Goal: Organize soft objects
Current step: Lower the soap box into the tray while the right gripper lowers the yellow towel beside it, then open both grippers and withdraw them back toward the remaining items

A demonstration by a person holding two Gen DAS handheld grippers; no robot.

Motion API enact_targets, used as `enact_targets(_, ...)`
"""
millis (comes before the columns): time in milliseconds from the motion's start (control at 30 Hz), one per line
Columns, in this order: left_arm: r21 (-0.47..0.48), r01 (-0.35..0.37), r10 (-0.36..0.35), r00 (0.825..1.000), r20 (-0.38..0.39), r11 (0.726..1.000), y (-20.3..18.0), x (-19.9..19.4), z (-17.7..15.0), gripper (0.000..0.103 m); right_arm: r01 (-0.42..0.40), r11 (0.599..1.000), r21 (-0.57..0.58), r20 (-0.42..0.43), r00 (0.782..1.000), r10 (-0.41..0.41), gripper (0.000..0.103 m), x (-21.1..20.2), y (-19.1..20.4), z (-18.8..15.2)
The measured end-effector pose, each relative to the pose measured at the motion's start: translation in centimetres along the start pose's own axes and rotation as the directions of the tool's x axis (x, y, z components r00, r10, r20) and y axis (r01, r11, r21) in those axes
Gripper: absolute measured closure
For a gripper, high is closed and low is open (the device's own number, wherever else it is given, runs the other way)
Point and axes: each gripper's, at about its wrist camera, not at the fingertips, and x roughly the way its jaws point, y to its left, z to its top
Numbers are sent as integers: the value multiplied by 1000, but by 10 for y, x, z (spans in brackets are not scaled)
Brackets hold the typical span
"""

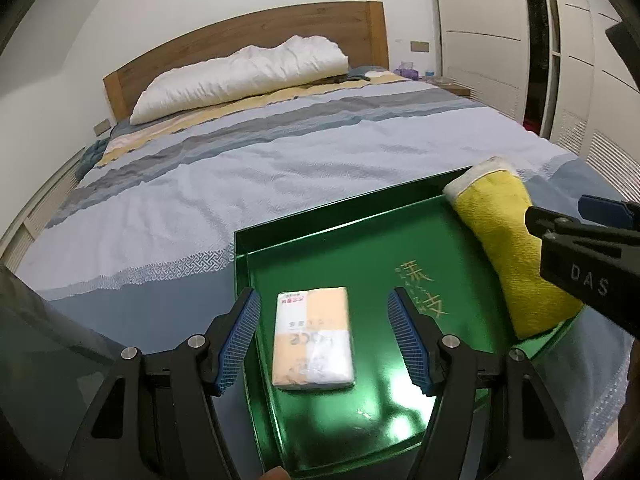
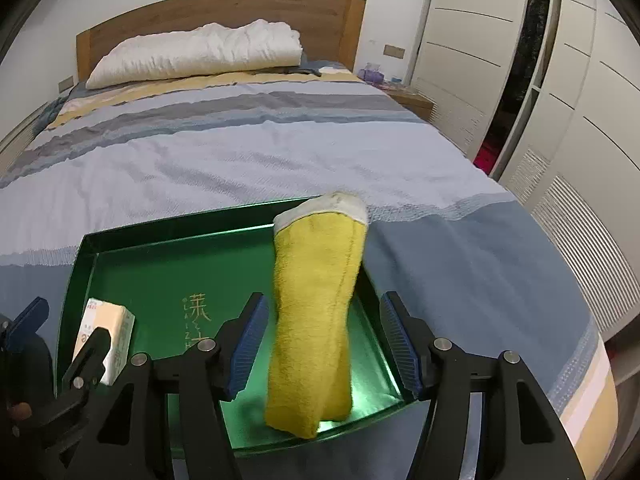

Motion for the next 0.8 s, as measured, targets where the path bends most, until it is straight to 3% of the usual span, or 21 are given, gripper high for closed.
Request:
enact_targets(400,16,121,-121,993,5,993,-5,-36,-17,42,49,998,33,39,998,-51,40,-36,-21,-11)
enact_targets(500,14,153,-153,988,5,988,-3,-54,-25,35,62,997,43,45,997,-64,35,-51,-28,-19)
enact_targets(800,-42,286,-286,958,26,957,15,-142,-38,31,74,996,50,50,996,-76,26,-117,-35,-47)
